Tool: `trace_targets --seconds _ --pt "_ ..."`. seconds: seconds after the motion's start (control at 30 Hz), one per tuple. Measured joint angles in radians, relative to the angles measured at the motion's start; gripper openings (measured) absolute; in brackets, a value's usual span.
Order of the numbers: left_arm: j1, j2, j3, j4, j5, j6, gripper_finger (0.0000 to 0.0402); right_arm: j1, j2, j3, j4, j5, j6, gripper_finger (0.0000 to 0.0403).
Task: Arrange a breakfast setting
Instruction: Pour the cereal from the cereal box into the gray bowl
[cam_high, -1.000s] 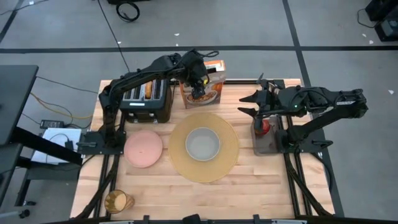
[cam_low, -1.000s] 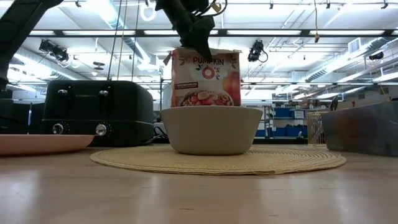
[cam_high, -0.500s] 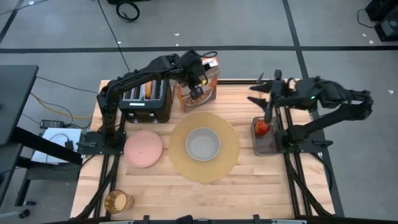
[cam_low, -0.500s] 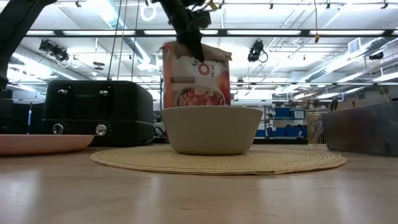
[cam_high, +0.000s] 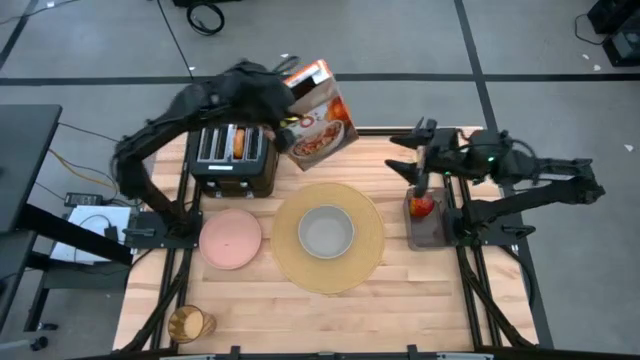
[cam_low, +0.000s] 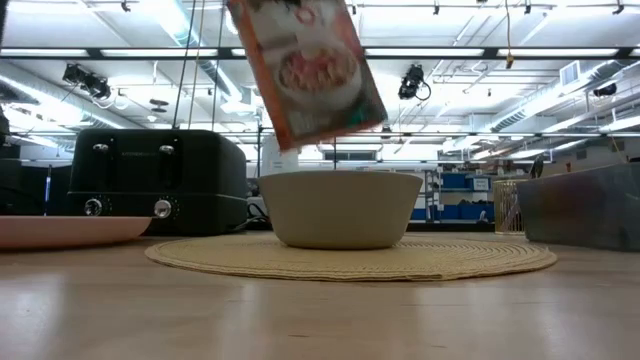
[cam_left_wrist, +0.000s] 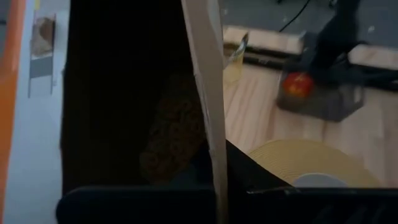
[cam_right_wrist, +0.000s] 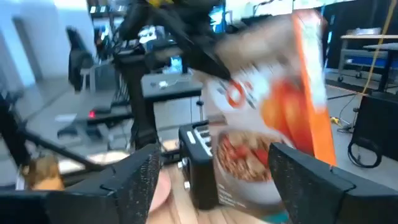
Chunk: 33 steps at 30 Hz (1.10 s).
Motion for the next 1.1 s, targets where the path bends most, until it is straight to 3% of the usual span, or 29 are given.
trace_targets --seconds 0.13,0.27,0.5,0.6,0.8,1.0,1.1 --pt "-0.002 -0.088 0.001 -0.042 0.006 0.002 0.0004 -0.072 0.037 -0.127 0.177 -0.033 0.086 0.0341" --pt "-0.001 -0.148 0.002 -0.071 0.01 0.007 0.0004 -0.161 0.122 -0.221 0.334 -0.136 0.165 0.037" --pt "-0.01 -0.201 0.002 -0.067 0.049 0.009 0.0003 -0.273 0.326 -0.355 0.724 -0.256 0.194 0.0387" --pt "-0.023 -0.21 0.002 -0.07 0.094 0.029 0.0003 -0.34 0.426 -0.374 0.854 -0.321 0.224 0.0387" --pt "-0.069 -0.212 0.002 -0.066 0.138 0.034 0.0003 -0.432 0.635 -0.373 1.234 -0.564 0.315 0.0387" --pt "-0.107 -0.212 0.001 -0.049 0.136 0.035 0.0003 -0.455 0.762 -0.372 1.514 -0.768 0.434 0.0387" --pt "-0.113 -0.211 0.001 -0.046 0.138 0.03 0.0003 -0.454 0.795 -0.372 1.602 -0.811 0.453 0.0387"
